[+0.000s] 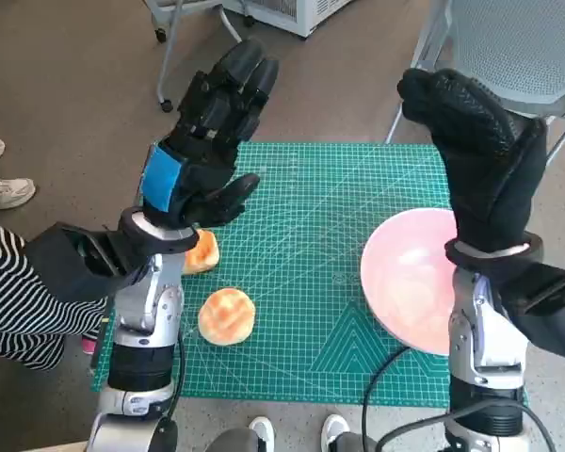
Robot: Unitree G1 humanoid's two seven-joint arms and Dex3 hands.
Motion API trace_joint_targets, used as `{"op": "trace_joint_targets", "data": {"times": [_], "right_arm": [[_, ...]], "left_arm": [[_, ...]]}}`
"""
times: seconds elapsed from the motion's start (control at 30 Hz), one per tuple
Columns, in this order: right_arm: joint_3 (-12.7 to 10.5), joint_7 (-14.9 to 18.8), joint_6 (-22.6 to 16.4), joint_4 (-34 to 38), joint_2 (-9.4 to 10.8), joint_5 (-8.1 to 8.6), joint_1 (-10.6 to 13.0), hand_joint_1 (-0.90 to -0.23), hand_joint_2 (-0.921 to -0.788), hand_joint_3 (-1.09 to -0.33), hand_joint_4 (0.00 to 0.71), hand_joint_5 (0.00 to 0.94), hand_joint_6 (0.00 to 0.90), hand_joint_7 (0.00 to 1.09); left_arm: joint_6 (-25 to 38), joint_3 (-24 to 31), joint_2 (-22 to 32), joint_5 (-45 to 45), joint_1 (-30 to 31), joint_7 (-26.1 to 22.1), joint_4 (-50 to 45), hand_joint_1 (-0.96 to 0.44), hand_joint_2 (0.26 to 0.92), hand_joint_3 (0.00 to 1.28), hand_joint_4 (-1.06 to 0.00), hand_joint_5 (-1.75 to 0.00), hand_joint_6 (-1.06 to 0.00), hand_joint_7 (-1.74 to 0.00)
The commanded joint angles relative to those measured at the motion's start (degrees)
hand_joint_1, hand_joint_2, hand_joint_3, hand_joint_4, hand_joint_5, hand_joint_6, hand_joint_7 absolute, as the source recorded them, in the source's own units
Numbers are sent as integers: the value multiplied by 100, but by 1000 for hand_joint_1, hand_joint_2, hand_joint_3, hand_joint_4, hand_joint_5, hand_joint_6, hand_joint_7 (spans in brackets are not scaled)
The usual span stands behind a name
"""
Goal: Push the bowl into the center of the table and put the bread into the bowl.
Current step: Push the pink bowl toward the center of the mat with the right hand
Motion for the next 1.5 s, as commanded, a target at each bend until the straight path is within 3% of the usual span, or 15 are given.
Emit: {"op": "trace_joint_targets", "data": {"times": [0.03,0.37,0.57,0.77,1.03,1.2,1.5], "right_arm": [[10,9,99,1,-16,-38,87,-657,-921,-649,177,5,0,595],[-69,92,70,35,-78,48,129,-658,-921,-647,180,6,2,597],[-398,332,-2,194,-291,310,230,-666,-921,-622,187,8,11,594],[-787,508,-165,246,-523,506,544,-663,-921,-639,158,3,3,574],[-1492,221,-514,420,-813,350,1118,-649,-921,-722,112,0,-1,515],[-1909,-26,-748,632,-925,265,1496,-665,-921,-736,105,2,-1,497],[-2349,-330,-1137,1316,-904,209,1871,-662,-921,-742,119,9,-1,492]], "left_arm": [[58,-39,9,-3,63,-3,-112,-687,921,379,-46,-12,1,-368],[33,-33,3,-4,94,-28,-95,-687,921,376,-46,-12,1,-360],[61,-44,-5,-6,101,-21,-123,-680,921,377,-47,-12,1,-357],[52,-44,-1,9,158,-7,-171,-677,921,376,-46,-11,1,-350],[-27,-3,22,23,206,-12,-117,-678,921,371,-46,-10,1,-349],[-111,35,30,17,193,-44,2,-679,921,366,-47,-10,1,-348],[-199,24,19,71,162,0,92,-676,921,366,-48,-10,1,-352]]}}
